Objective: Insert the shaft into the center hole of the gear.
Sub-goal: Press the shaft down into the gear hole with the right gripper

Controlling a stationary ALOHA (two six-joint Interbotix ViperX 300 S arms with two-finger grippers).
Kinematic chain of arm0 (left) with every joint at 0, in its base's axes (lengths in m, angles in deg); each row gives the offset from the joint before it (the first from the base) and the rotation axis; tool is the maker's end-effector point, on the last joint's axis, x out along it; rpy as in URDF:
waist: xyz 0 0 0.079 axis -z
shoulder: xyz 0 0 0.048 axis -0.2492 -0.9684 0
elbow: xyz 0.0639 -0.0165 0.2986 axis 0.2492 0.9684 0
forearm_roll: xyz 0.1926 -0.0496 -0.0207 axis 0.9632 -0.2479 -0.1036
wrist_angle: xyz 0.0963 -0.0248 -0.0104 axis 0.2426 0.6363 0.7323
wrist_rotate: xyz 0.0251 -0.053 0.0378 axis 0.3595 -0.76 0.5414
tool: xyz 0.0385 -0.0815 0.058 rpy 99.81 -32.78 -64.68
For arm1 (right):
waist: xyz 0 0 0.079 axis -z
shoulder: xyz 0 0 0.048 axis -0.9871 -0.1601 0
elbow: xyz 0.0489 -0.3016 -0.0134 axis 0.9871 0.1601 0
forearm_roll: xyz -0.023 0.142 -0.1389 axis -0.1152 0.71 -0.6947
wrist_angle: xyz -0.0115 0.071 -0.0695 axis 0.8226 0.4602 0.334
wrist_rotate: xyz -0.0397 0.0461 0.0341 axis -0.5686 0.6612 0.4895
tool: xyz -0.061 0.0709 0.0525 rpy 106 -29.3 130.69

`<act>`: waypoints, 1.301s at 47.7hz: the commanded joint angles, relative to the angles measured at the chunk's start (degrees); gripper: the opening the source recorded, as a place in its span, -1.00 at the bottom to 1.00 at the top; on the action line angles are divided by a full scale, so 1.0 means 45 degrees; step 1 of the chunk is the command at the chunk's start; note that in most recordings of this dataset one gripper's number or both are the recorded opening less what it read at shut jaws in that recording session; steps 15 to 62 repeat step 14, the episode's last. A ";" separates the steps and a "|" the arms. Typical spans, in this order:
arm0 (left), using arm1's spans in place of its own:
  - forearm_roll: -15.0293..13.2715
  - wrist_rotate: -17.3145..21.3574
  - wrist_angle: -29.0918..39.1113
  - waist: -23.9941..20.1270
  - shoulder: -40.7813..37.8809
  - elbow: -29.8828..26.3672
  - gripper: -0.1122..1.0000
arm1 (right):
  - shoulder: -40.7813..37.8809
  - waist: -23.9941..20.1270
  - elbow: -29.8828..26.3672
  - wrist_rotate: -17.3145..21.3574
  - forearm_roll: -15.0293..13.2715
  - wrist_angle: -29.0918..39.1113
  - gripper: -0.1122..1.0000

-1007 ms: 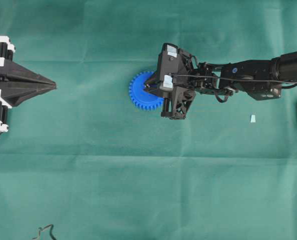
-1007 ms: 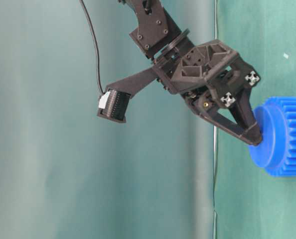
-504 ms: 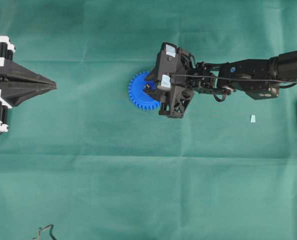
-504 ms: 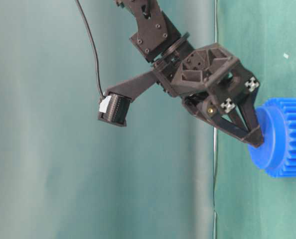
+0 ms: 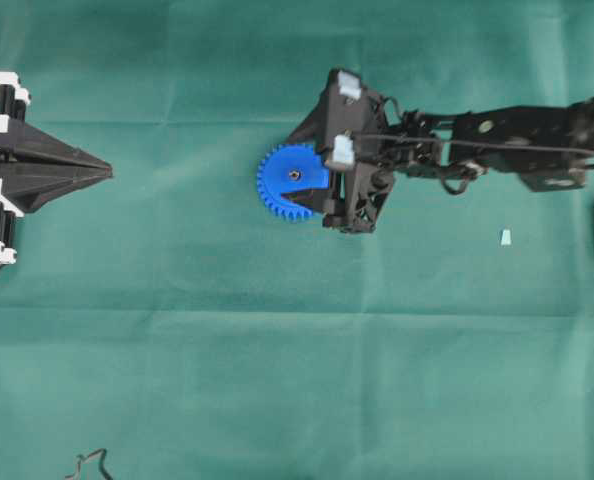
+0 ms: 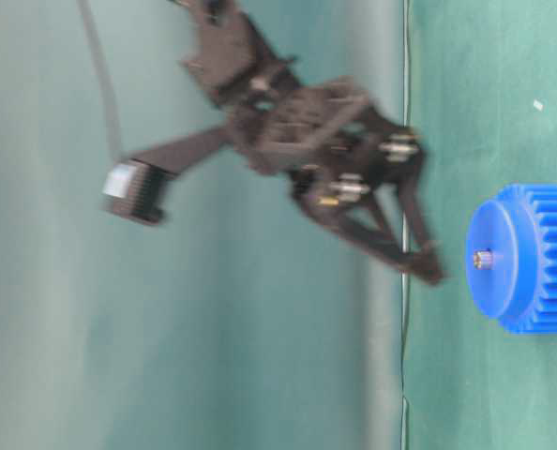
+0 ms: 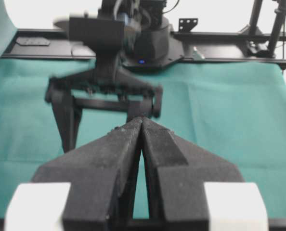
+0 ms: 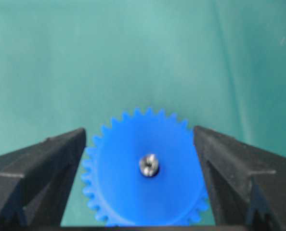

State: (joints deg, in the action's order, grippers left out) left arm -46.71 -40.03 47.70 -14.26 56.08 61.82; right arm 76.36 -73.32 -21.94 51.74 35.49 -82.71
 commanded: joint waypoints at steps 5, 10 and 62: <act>0.0039 0.0000 -0.0059 0.0020 -0.0078 -0.0332 -0.80 | 0.0918 -0.0020 0.0000 -0.0020 -0.0098 0.0000 0.88; 0.0039 0.0000 -0.0059 0.0020 -0.0078 -0.0332 -0.80 | 0.0918 -0.0020 0.0039 0.0039 -0.0098 0.0059 0.88; 0.0039 0.0000 -0.0059 0.0020 -0.0078 -0.0332 -0.80 | 0.0937 -0.0020 0.0039 0.0059 -0.0098 0.0059 0.88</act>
